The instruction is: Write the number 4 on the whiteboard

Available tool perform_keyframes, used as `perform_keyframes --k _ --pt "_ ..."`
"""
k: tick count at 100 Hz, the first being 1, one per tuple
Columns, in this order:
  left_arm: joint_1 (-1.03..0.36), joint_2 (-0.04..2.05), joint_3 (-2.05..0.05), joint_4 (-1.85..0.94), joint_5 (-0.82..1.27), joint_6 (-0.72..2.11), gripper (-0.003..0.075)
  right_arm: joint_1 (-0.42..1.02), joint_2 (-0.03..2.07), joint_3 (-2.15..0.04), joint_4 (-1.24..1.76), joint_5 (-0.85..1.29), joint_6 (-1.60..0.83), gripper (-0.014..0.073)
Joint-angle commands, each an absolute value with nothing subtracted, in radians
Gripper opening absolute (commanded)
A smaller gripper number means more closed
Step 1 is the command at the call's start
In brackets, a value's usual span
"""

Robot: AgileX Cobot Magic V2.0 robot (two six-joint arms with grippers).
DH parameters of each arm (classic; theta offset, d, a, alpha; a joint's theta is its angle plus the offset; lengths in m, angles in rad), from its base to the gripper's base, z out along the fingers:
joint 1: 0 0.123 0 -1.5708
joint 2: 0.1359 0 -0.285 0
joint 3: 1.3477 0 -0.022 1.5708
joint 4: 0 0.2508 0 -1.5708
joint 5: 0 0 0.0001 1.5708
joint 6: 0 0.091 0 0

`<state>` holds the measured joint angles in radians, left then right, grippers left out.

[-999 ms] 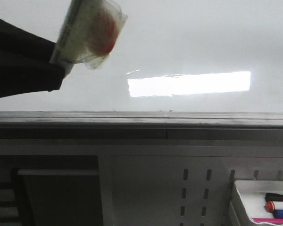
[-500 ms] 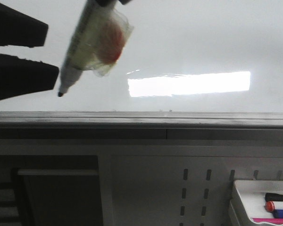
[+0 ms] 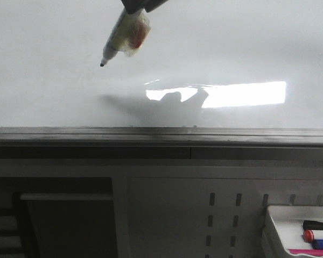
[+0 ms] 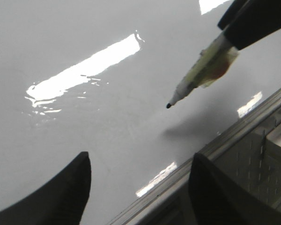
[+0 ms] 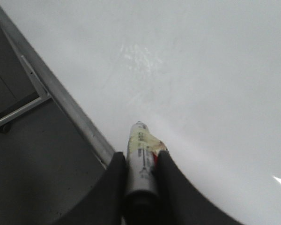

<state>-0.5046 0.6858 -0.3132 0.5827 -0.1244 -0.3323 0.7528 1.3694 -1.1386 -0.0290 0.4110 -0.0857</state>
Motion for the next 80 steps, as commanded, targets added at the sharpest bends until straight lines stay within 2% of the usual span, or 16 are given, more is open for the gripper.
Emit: perform_keyframes --k 1,28,40,80 --pt "-0.505 0.680 -0.343 0.559 -0.204 -0.345 0.0421 0.727 1.380 -1.228 -0.036 0.304 -0.083 -0.0064" --pt "-0.505 0.680 -0.343 0.559 -0.202 -0.345 0.0421 0.680 1.471 -1.322 -0.043 0.270 -0.099 -0.0064" --pt "-0.505 0.680 -0.343 0.559 -0.202 -0.345 0.0421 0.682 1.493 -1.322 -0.043 0.332 -0.099 -0.0064" --pt "-0.505 0.680 -0.343 0.559 -0.202 -0.345 0.0420 0.697 1.492 -1.210 -0.012 0.325 -0.099 -0.0064"
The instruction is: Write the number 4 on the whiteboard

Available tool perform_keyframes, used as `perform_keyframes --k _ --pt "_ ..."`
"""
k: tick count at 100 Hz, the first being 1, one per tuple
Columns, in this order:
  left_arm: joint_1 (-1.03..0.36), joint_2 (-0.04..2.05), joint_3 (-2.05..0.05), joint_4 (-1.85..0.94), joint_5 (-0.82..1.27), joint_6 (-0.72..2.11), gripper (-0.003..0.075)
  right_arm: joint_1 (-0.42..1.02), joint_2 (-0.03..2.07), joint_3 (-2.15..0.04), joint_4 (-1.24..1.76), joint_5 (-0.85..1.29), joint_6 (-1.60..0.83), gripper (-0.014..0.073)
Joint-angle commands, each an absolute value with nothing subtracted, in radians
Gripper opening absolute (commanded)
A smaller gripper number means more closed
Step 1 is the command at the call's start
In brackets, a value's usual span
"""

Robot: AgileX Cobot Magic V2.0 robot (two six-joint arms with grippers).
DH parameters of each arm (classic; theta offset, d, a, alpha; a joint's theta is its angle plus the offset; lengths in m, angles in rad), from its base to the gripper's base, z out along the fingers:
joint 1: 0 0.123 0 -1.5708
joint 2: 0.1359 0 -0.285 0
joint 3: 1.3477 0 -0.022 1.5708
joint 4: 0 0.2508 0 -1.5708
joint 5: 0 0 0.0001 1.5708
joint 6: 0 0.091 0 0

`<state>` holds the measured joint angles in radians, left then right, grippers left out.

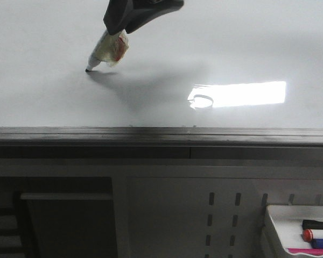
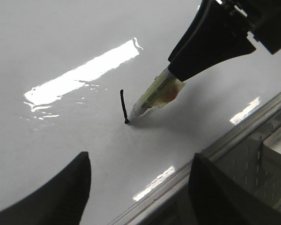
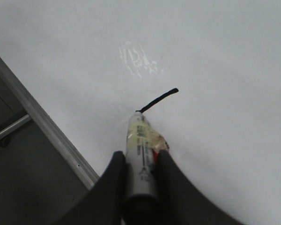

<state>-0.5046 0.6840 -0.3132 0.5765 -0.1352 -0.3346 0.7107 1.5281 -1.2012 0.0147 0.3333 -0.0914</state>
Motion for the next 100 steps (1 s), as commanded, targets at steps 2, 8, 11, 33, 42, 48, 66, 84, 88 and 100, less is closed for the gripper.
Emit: perform_keyframes --k 2,8,11,33,42,48,66,84,88,100 --pt "-0.505 0.680 -0.343 0.559 -0.202 -0.345 0.0420 0.693 1.484 -1.210 -0.014 0.329 -0.099 -0.0064" --pt "-0.505 0.680 -0.343 0.559 -0.202 -0.345 0.0420 0.682 1.458 -1.201 -0.019 0.355 -0.099 -0.0064" --pt "-0.505 0.680 -0.343 0.559 -0.202 -0.345 0.0420 0.672 1.444 -1.193 -0.025 0.367 -0.099 -0.0064" --pt "-0.505 0.680 -0.343 0.559 -0.202 -0.345 0.0420 0.620 1.356 -1.129 -0.030 0.399 -0.099 -0.0064" --pt "-0.505 0.680 -0.343 0.561 -0.202 -0.345 0.0420 0.636 1.349 -1.141 -0.030 0.387 -0.099 -0.0064" --pt "-0.505 0.680 -0.343 0.561 -0.202 -0.345 0.0420 0.661 1.347 -1.163 -0.030 0.381 -0.099 -0.0064" --pt "-0.505 0.680 -0.343 0.563 -0.202 -0.345 0.0420 0.689 1.379 -1.242 -0.030 0.376 -0.099 -0.0064" --pt "-0.505 0.680 -0.343 0.563 -0.202 -0.345 0.0420 0.675 1.421 -1.258 -0.034 0.330 -0.099 -0.0064" --pt "-0.505 0.680 -0.343 0.563 -0.202 -0.345 0.0420 0.673 1.433 -1.258 -0.034 0.332 -0.099 -0.0064" --pt "-0.505 0.680 -0.343 0.563 -0.202 -0.345 0.0420 0.677 1.456 -1.254 -0.033 0.402 -0.099 -0.0064"
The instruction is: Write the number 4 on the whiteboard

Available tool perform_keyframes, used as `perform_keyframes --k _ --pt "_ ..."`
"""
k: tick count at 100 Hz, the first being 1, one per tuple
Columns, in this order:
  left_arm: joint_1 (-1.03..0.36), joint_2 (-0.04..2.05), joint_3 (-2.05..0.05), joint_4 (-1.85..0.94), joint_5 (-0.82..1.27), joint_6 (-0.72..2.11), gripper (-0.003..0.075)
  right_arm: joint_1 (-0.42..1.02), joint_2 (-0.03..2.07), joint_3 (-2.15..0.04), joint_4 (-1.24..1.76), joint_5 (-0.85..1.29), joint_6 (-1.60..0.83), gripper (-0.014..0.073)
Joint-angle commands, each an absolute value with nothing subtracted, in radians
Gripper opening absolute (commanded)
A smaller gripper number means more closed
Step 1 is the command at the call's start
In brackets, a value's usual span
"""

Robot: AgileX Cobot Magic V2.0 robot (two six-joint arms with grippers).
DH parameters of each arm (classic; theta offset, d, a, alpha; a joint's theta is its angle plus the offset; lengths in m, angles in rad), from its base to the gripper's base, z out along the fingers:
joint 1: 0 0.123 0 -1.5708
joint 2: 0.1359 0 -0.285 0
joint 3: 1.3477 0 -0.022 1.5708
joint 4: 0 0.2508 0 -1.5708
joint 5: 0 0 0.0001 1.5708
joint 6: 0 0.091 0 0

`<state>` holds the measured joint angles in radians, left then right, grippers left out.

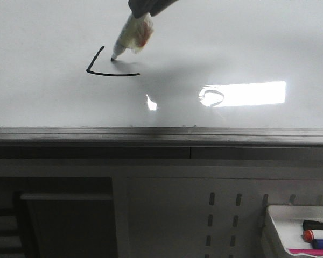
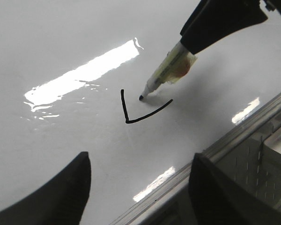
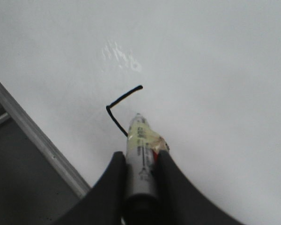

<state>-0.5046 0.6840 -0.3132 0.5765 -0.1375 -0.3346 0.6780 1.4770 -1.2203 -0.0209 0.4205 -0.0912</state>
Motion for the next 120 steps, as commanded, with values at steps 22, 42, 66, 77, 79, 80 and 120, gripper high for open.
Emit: perform_keyframes --k 22,42,66,77,79,80,120 --pt "-0.505 0.680 -0.343 0.571 -0.202 -0.345 0.0421 0.752 1.457 -1.227 -0.033 0.495 -0.099 -0.0064" --pt "-0.505 0.683 -0.343 0.611 -0.225 -0.345 0.0421 0.771 1.446 -1.227 -0.033 0.482 -0.099 -0.0064" --pt "-0.523 0.707 -0.340 0.673 -0.254 -0.345 0.0421 0.807 1.365 -1.229 -0.033 0.510 -0.099 -0.0064" --pt "-0.574 0.780 -0.340 0.682 -0.272 -0.345 0.0421 0.830 1.351 -1.251 -0.033 0.579 -0.099 -0.0064" --pt "-0.586 0.796 -0.340 0.687 -0.279 -0.345 0.0420 0.836 1.351 -1.256 -0.033 0.594 -0.099 -0.0064" --pt "-0.594 0.802 -0.340 0.690 -0.287 -0.345 0.0421 0.838 1.351 -1.257 -0.033 0.604 -0.099 -0.0064" --pt "-0.649 0.987 -0.344 0.710 -0.463 -0.345 0.0417 0.948 1.349 -1.274 -0.028 0.732 -0.099 -0.0064"
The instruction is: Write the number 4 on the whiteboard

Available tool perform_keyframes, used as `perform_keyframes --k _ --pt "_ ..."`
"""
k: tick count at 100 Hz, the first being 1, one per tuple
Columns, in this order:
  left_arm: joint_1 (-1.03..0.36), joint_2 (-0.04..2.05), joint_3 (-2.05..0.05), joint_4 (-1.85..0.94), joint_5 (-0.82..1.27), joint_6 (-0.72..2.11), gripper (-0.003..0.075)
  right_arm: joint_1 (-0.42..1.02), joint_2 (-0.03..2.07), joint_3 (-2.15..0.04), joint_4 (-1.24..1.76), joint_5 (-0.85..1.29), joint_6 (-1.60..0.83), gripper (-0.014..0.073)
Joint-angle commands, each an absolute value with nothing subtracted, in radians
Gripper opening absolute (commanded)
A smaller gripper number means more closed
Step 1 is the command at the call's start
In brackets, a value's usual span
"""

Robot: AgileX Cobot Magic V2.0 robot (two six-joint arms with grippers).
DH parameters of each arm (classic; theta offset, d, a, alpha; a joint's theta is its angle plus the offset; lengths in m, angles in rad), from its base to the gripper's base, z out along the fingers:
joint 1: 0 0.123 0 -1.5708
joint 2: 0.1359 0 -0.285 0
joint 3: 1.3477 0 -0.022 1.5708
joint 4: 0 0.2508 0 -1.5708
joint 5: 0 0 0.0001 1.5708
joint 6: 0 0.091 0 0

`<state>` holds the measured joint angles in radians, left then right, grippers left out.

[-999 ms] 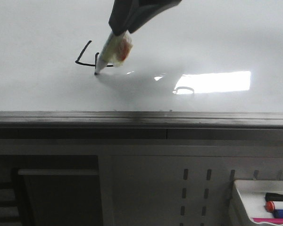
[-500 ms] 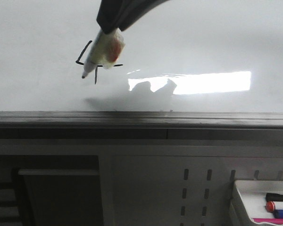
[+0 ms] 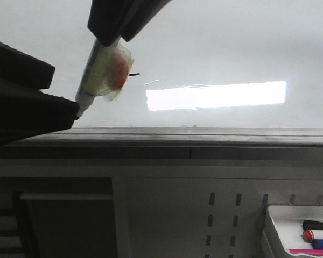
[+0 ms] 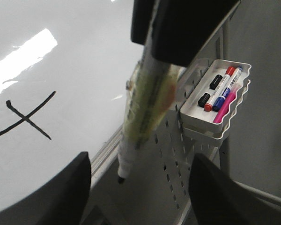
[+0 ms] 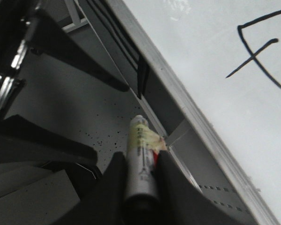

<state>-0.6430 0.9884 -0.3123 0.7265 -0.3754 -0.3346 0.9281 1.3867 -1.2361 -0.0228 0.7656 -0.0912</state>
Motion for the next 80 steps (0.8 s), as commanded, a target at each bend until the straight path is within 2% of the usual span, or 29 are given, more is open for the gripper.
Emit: perform_keyframes --k 1,24,31,38,52,73,80 --pt "-0.649 0.987 -0.344 0.710 -0.463 -0.345 0.0417 0.952 1.349 -1.274 -0.028 0.732 -0.099 -0.0064" --pt "-0.649 0.987 -0.344 0.721 -0.466 -0.345 0.0417 0.997 1.349 -1.278 0.000 0.728 -0.099 -0.0064" --pt "-0.649 0.987 -0.344 0.723 -0.466 -0.345 0.0388 1.003 1.349 -1.286 0.000 0.727 -0.099 -0.0064" --pt "-0.649 0.987 -0.344 0.727 -0.466 -0.345 0.0293 1.003 1.349 -1.297 0.006 0.727 -0.099 -0.0064" --pt "-0.649 0.987 -0.344 0.727 -0.467 -0.345 -0.0023 1.003 1.347 -1.314 0.016 0.729 -0.099 -0.0064" --pt "-0.649 0.987 -0.344 0.728 -0.488 -0.345 -0.0020 1.003 1.347 -1.316 0.018 0.730 -0.099 -0.0061" --pt "-0.649 0.987 -0.344 0.705 -0.481 -0.352 -0.0020 1.003 1.347 -1.316 0.018 0.727 -0.099 0.0024"
